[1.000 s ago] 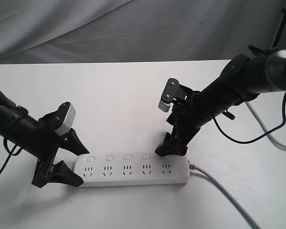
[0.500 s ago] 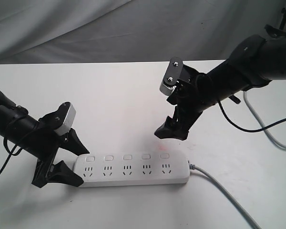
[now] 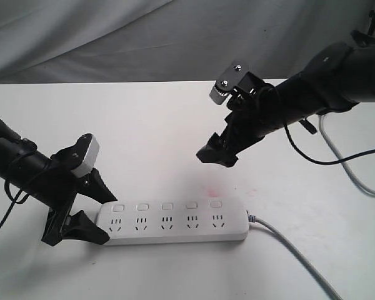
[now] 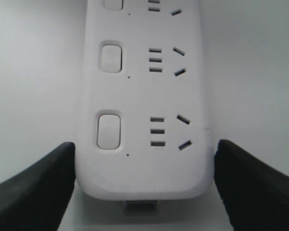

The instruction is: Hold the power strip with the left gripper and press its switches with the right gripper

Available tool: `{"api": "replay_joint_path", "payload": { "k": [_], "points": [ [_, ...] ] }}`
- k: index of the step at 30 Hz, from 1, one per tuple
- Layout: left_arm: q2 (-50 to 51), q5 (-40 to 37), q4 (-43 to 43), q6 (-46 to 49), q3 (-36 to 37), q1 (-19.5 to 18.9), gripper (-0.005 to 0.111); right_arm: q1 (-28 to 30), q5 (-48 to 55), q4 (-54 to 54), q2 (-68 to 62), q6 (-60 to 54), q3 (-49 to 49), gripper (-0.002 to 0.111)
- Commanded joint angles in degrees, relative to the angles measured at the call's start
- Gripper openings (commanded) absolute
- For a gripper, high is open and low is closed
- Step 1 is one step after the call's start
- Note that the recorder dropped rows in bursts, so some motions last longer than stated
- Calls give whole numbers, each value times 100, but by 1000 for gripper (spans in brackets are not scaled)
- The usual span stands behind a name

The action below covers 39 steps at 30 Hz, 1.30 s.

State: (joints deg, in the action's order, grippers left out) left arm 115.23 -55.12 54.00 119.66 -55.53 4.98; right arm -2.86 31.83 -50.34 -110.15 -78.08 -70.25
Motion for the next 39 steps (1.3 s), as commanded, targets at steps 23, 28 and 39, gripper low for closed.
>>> {"api": "replay_joint_path", "payload": {
  "k": [23, 28, 39],
  "points": [
    [20, -13, -115, 31, -7, 36, 50, 5, 90, -103, 2238, 1108, 17, 75],
    [20, -13, -115, 31, -7, 36, 50, 115, 64, -103, 2630, 1639, 17, 44],
    [20, -13, -115, 31, -7, 36, 50, 306, 379, -37, 3719, 2027, 17, 0]
  ]
}}
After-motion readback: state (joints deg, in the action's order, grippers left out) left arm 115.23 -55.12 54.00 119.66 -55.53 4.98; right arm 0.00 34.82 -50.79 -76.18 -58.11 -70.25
